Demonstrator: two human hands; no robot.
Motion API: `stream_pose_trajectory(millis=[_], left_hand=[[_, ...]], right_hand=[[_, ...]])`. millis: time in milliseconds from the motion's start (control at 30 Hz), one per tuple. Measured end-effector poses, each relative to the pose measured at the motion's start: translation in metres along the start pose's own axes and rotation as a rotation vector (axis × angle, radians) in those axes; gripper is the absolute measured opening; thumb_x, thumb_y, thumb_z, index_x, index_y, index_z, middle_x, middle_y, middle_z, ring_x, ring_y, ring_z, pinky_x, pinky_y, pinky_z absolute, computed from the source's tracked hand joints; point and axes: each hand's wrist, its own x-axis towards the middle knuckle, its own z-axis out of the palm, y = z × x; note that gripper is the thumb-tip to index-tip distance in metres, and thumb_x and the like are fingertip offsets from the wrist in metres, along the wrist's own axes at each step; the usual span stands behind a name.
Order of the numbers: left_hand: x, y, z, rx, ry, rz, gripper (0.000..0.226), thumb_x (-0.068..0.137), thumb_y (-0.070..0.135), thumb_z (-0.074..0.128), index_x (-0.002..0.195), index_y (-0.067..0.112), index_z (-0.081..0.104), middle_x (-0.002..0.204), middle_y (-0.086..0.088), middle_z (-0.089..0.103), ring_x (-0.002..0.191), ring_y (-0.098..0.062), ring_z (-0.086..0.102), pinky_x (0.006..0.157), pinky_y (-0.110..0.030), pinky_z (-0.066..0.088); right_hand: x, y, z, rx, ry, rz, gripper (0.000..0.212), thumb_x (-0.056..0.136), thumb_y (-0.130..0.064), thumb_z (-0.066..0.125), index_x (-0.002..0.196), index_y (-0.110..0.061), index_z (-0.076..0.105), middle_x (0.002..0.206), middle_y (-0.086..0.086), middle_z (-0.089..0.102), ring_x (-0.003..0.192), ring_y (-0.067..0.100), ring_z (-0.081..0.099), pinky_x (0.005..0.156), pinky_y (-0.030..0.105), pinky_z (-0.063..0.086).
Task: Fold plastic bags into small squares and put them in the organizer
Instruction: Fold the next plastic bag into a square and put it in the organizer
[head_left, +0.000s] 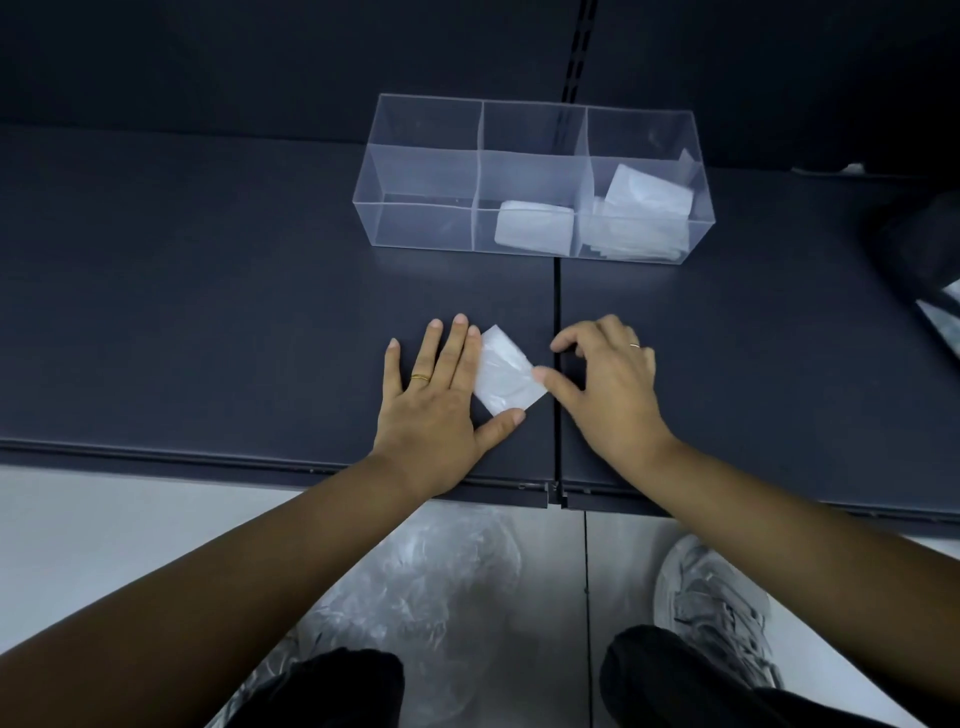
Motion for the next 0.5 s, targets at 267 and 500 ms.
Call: stream_pose_trajectory(millis=[267, 500], left_hand=[[-0.001, 0.004, 0.0, -0.015, -0.002, -0.048, 0.099, 0.076, 0.078, -0.007, 0.149, 0.013, -0.018, 0.159, -0.002, -0.019, 0.145, -0.018, -0.021, 0.116, -0.05, -0.012], [-0.019, 0.016, -0.004, -0.098, -0.037, -0.151, 0.102, 0.075, 0.078, 0.001, 0.149, 0.01, -0.018, 0.159, -0.006, -0.021, 0.144, -0.017, -0.023, 0.115, -0.044, -0.015]], right_hand=[[-0.005, -0.01, 0.001, 0.024, 0.011, 0.013, 0.02, 0.087, -0.041, 0.062, 0.098, -0.024, 0.063, 0.098, -0.007, 0.044, 0.099, 0.015, 0.046, 0.084, 0.026, 0.021], [0.005, -0.031, -0.005, 0.173, -0.135, 0.084, 0.021, 0.077, -0.026, 0.074, 0.069, -0.026, 0.055, 0.083, -0.012, 0.055, 0.074, 0.005, 0.052, 0.073, 0.024, 0.041]])
